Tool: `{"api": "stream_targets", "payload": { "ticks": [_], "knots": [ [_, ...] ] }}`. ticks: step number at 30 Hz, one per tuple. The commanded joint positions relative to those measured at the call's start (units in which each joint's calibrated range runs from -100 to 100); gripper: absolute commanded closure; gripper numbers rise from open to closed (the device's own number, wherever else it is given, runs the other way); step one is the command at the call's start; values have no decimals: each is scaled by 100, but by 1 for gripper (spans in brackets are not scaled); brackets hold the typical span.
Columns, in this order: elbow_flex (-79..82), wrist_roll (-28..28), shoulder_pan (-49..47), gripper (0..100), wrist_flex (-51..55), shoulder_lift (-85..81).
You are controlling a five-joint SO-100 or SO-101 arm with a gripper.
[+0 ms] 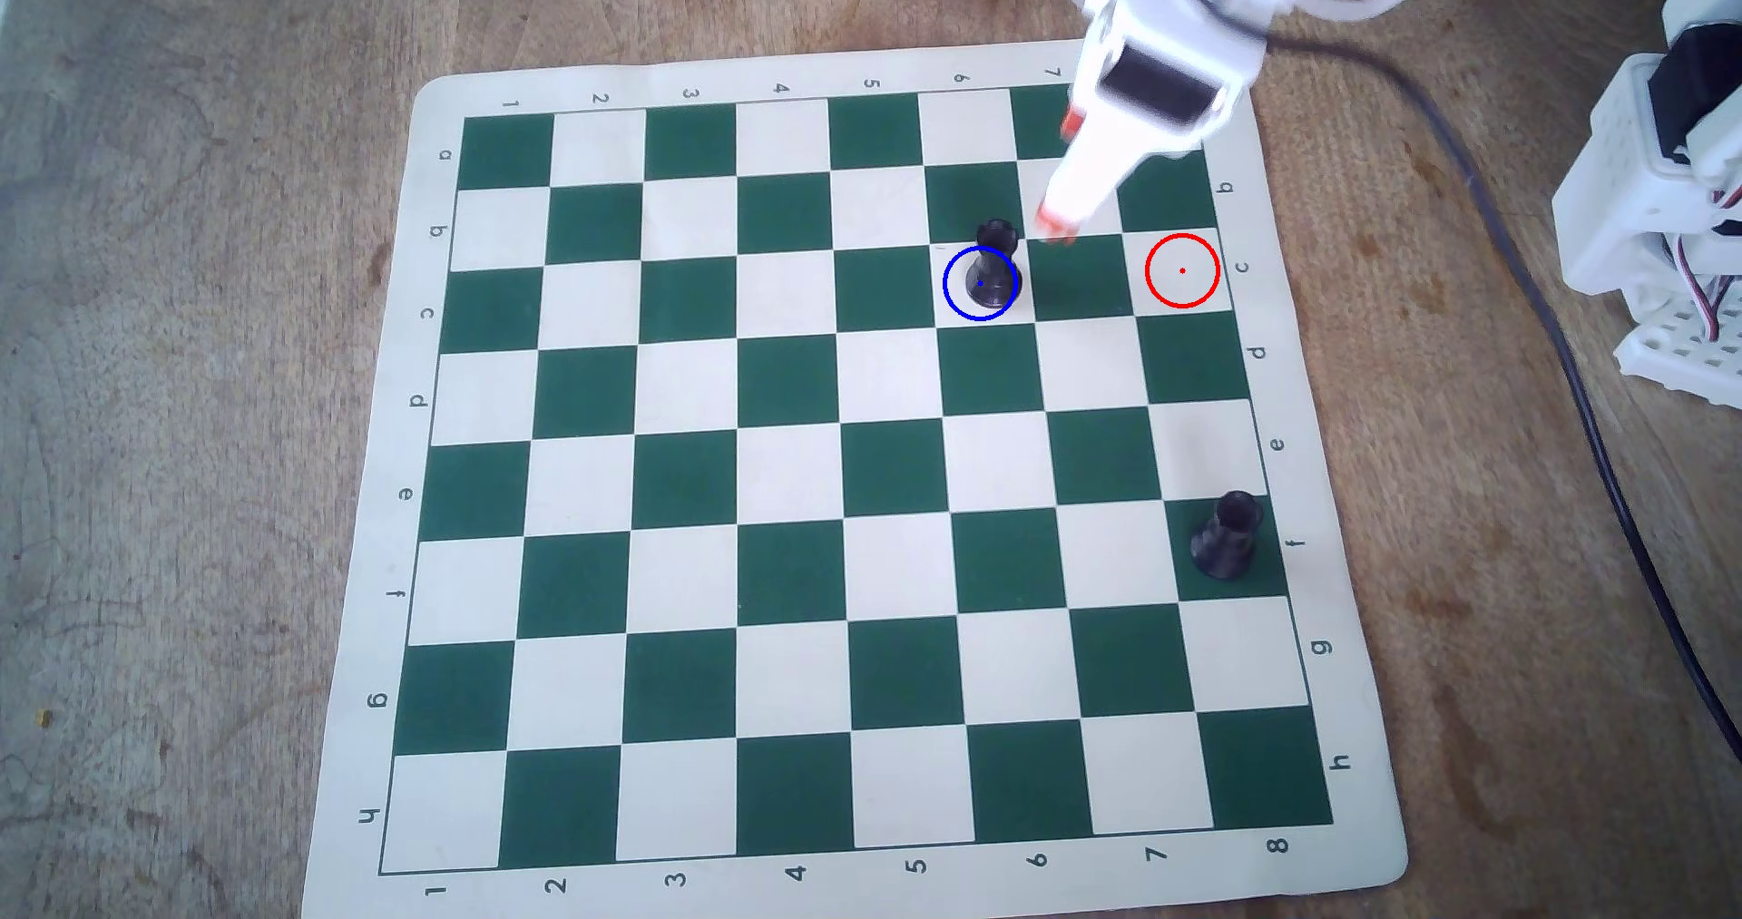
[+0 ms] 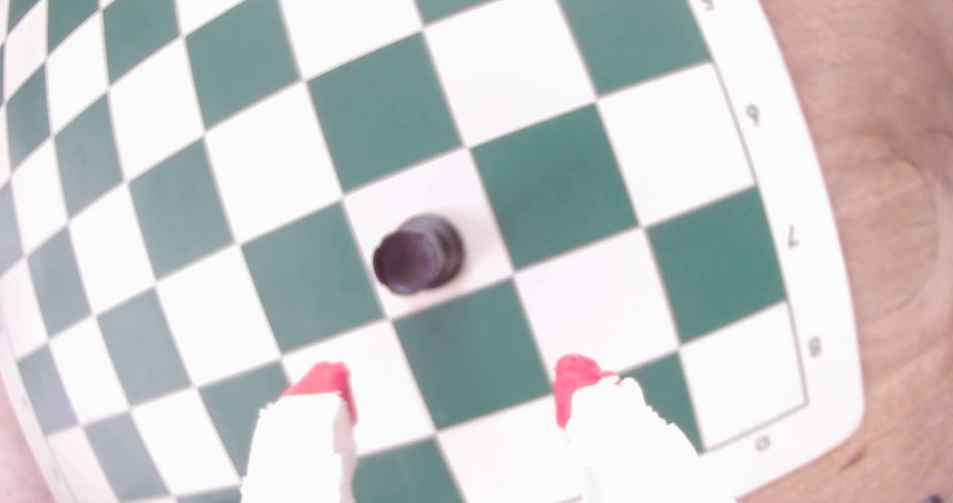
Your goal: Move the chess piece from red to blue
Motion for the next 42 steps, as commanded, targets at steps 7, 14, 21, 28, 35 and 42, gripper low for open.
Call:
{"api": "stream_targets", "payload": {
  "ticks": [7, 14, 21, 28, 35, 42],
  "knots": [
    [-1184, -88, -343, 100, 1640, -3581],
    [2170, -444, -156, 100, -1849, -6052],
    [4156, -293, -30, 100, -4569, -7673],
    [7229, 98, 40, 100, -11759, -7223],
    [7537, 288, -171, 100, -13446, -7945],
    [7546, 498, -562, 100, -15633, -8047]
  ]
}}
